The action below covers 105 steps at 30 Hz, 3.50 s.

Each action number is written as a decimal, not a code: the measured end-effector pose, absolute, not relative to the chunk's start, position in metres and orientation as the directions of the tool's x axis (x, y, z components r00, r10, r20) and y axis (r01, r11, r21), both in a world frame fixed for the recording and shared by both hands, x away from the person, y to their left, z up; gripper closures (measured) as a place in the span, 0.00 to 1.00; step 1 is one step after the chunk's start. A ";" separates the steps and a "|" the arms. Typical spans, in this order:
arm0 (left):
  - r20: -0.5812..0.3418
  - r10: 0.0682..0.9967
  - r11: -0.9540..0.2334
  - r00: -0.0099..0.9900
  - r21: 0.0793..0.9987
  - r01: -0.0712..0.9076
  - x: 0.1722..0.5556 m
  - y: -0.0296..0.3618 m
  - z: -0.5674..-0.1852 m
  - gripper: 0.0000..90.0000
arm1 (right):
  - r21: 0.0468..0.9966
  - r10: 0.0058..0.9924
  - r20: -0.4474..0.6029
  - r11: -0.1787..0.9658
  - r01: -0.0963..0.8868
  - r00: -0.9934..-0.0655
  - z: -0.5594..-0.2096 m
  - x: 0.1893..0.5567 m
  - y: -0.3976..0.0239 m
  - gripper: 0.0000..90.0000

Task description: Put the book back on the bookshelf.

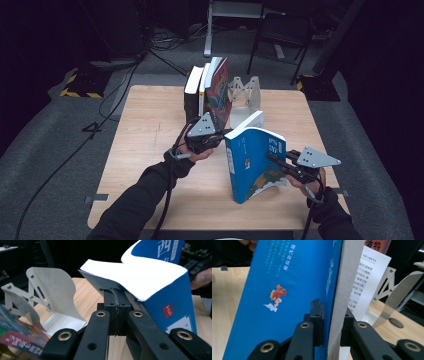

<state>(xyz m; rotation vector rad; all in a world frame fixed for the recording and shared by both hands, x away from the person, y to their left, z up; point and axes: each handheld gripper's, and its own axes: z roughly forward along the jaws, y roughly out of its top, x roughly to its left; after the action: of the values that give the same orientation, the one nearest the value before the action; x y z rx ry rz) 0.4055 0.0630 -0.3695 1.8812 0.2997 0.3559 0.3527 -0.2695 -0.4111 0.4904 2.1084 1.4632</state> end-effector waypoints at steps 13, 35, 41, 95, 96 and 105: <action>0.163 0.324 -0.328 0.932 0.943 -0.051 0.382 0.046 -0.363 0.99 | 0.935 0.549 -0.239 0.354 -0.036 -0.801 -0.413 0.333 -0.290 0.87; 0.122 0.286 -0.413 0.950 0.911 0.008 0.366 0.053 -0.401 0.75 | 0.925 0.532 -0.266 0.376 -0.058 -0.804 -0.416 0.310 -0.303 0.88; 0.127 0.243 -0.488 0.962 0.873 0.008 0.355 0.053 -0.417 0.69 | 0.922 0.525 -0.275 0.383 -0.065 -0.805 -0.417 0.305 -0.305 0.88; 0.146 0.251 -0.525 0.957 0.851 0.008 0.329 0.004 -0.450 0.62 | 0.915 0.712 -0.247 0.395 0.084 -0.657 -0.443 0.308 -0.319 0.53; 0.147 0.252 -0.525 0.957 0.851 0.007 0.329 0.004 -0.451 0.62 | 0.917 0.719 -0.234 0.386 0.096 -0.655 -0.445 0.309 -0.319 0.52; 0.155 0.274 -0.525 0.949 0.851 0.012 0.328 0.002 -0.451 0.60 | 0.917 0.733 -0.268 0.392 0.067 -0.626 -0.441 0.317 -0.303 0.55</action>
<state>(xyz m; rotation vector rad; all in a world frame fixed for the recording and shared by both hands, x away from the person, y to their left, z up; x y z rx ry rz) 0.3277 0.0020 -0.4511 2.1040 0.2027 0.3326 0.3170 -0.3030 -0.4408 0.6831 1.9759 1.2587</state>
